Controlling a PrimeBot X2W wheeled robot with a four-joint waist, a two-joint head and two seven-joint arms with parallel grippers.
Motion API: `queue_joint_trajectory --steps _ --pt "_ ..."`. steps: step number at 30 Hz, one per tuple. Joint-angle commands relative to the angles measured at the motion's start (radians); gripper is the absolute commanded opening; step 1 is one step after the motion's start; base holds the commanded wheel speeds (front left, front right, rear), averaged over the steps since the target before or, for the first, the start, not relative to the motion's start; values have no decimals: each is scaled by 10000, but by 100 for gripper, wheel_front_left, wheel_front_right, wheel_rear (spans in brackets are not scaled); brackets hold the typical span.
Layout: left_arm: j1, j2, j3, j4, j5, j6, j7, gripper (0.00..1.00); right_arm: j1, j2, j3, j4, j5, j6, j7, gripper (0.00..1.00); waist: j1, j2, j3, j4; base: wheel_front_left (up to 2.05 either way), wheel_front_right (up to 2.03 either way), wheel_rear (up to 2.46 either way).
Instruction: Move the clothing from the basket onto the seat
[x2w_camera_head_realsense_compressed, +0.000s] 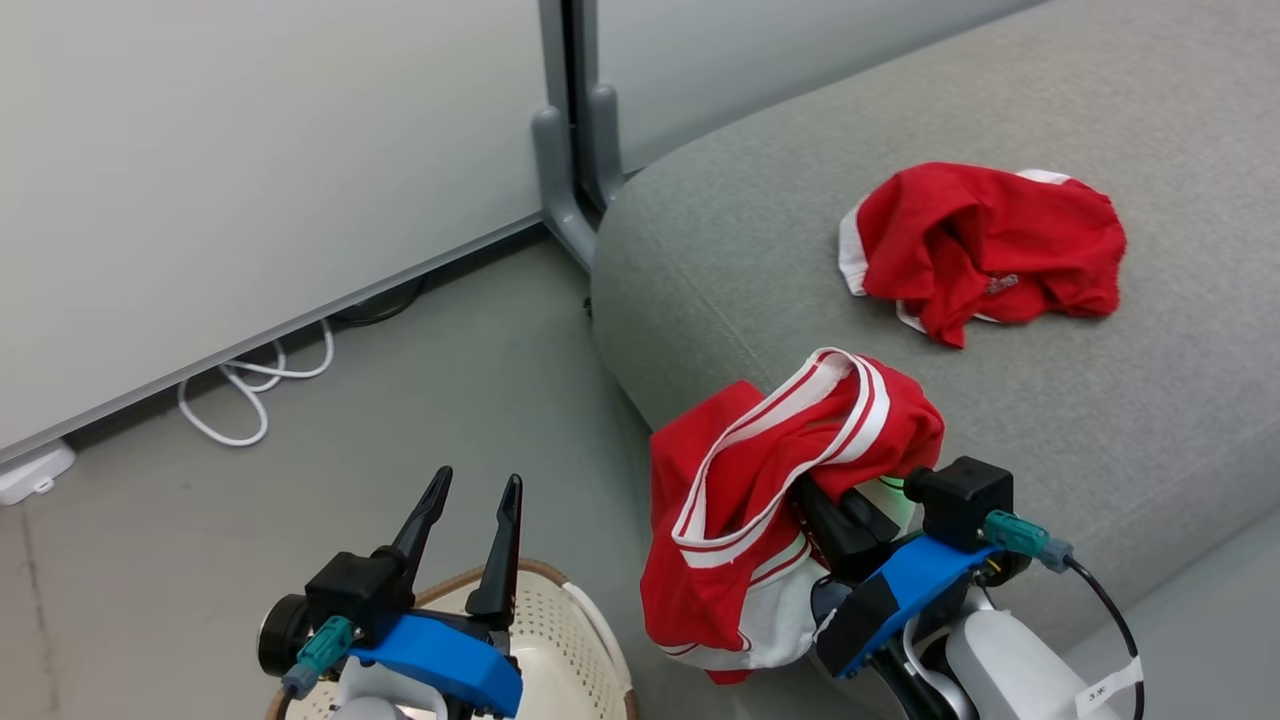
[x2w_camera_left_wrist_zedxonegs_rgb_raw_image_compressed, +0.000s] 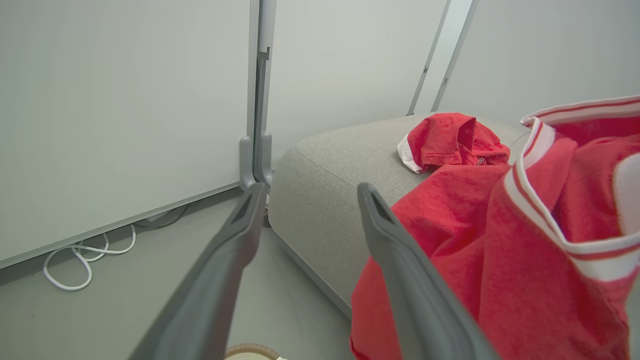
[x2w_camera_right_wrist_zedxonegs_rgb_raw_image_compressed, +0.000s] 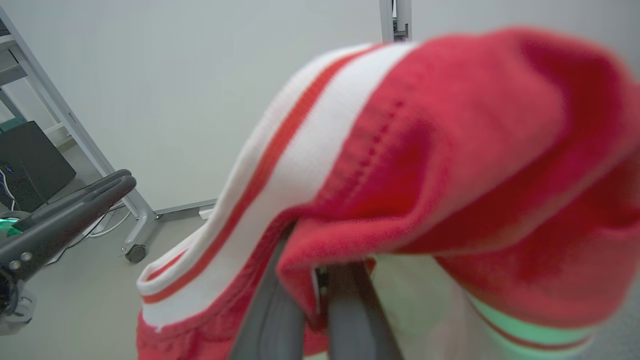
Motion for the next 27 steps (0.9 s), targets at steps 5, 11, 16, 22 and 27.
queue_joint_trajectory --steps 5,11,16,22,27 --pt "-198 153 -25 87 12 -20 -27 100 280 170 -207 -360 -218 1 139 0 0 0 240 -687 0 0 0" --pt "-268 252 -107 205 32 -21 -25 100 451 295 -368 -564 -350 3 206 0 0 0 346 -1137 0 0 0" --pt "-285 302 -161 268 -1 -21 -27 100 519 363 -418 -642 -388 1 225 0 0 0 394 -1345 0 0 0" --pt "-334 308 -224 296 -2 -21 -27 100 611 408 -496 -686 -393 1 225 0 0 0 448 -1394 0 0 0" --pt "-365 324 -256 290 -10 -21 -27 100 622 445 -568 -709 -410 3 236 0 0 0 486 -1361 0 0 0"
